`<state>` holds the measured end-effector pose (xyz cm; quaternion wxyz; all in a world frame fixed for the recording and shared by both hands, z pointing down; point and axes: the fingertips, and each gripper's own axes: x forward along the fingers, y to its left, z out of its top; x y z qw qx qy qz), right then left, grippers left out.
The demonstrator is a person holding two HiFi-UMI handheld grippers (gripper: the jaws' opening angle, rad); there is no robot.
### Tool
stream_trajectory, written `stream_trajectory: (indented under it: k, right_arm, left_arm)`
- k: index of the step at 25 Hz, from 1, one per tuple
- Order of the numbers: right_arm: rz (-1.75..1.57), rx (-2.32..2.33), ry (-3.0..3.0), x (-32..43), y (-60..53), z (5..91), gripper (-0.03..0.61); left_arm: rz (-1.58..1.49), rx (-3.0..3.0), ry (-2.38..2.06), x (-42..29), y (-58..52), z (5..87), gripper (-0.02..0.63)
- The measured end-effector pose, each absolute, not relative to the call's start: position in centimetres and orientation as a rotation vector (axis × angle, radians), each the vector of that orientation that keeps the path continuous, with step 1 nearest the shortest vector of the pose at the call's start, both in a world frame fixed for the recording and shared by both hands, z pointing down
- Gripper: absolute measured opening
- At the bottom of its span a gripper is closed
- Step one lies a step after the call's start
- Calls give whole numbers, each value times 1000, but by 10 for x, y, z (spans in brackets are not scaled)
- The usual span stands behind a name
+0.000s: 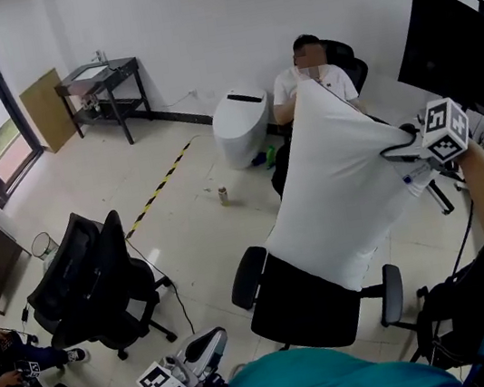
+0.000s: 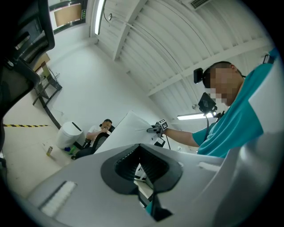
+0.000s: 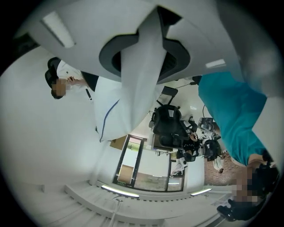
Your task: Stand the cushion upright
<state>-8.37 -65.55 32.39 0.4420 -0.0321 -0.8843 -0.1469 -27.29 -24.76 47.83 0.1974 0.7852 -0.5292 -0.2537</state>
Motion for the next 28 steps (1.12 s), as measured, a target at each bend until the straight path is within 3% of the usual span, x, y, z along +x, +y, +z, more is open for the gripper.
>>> stream_trajectory:
  k: [7,10,11,13,15,18,24,28]
  right_arm:
    - [-335,-138,-2092,-91,-672,419,110]
    - [-286,138,-1882,-66,-711,532,280]
    - [-256,296,-1777,-50,-721,567,286]
    - [-176,519,-1746,-42,-727,608,44]
    - [-128,586,-1900,-68,-724,616,53]
    - [-175,629,-2035,-84,-727,588,150]
    - [36,579,-2347,-60,-665,530,160]
    - [353,502,-2516,-32,-572,528,139]
  left_arm:
    - [-694,2160,-1506,-274,-243,486,11]
    - [-677,2136,-1511,-274,-241,491,11]
    - [-670,2131,-1510,-273,-241,492,11]
    - [-649,2134,-1510,-271,-241,493,11]
    - [-623,2149,-1512,-270,-242,493,11]
    - [-606,2169,-1509,-268,-244,489,11]
    - [-623,2213,-1456,-281,-253,481,11]
    - [-609,2271,-1347,-292,-263,478,12]
